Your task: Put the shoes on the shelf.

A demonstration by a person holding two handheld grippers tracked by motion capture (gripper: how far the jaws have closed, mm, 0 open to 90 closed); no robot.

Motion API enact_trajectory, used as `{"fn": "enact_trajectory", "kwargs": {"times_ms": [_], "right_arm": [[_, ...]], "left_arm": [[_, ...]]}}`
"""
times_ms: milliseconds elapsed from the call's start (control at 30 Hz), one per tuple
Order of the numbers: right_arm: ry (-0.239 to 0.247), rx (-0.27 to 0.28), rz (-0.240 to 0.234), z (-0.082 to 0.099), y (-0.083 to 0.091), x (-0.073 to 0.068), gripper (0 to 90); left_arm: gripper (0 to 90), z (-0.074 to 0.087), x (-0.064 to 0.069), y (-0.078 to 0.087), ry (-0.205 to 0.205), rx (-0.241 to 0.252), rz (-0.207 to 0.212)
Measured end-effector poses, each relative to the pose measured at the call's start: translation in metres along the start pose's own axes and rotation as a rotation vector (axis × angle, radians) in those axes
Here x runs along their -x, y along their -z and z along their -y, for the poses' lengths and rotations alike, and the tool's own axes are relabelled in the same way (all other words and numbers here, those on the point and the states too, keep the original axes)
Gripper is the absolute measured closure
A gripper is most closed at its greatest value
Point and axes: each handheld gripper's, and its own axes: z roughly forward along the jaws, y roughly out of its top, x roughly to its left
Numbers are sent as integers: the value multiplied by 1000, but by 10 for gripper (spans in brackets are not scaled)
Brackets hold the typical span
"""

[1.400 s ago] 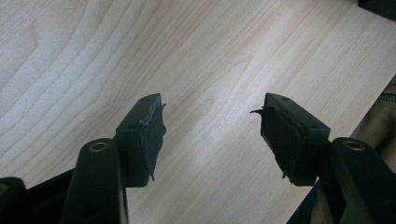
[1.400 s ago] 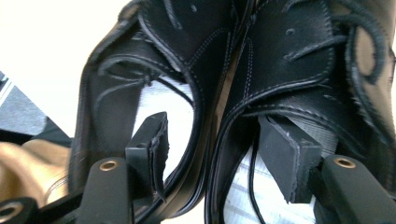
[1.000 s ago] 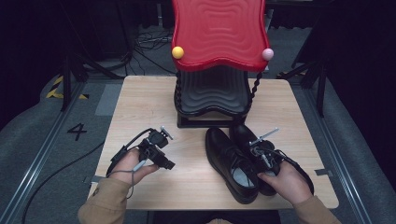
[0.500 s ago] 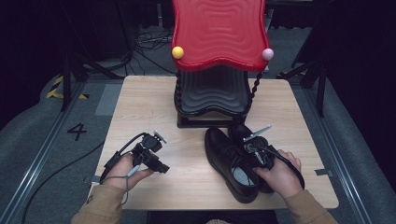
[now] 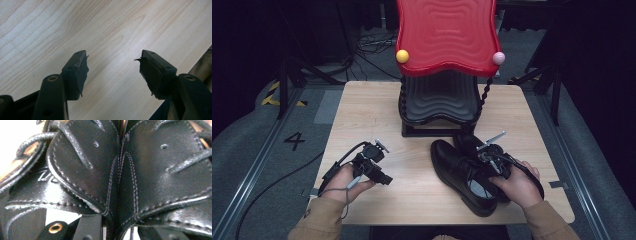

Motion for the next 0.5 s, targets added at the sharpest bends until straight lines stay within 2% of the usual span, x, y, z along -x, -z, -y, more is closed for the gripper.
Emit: {"fn": "enact_trajectory", "kwargs": {"times_ms": [100,267,367,500], "right_arm": [[8,-3,17,-1,0,-2,805],[5,3,8,-1,3,0,816],[-2,11,-17,-1,8,2,819],[6,-5,-36,-4,18,-2,820]], "left_arm": [[396,0,1,2,-5,2,2],[398,0,0,4,1,12,-1],[398,0,-2,3,1,14,-2],[397,-1,-2,4,0,18,1]]}}
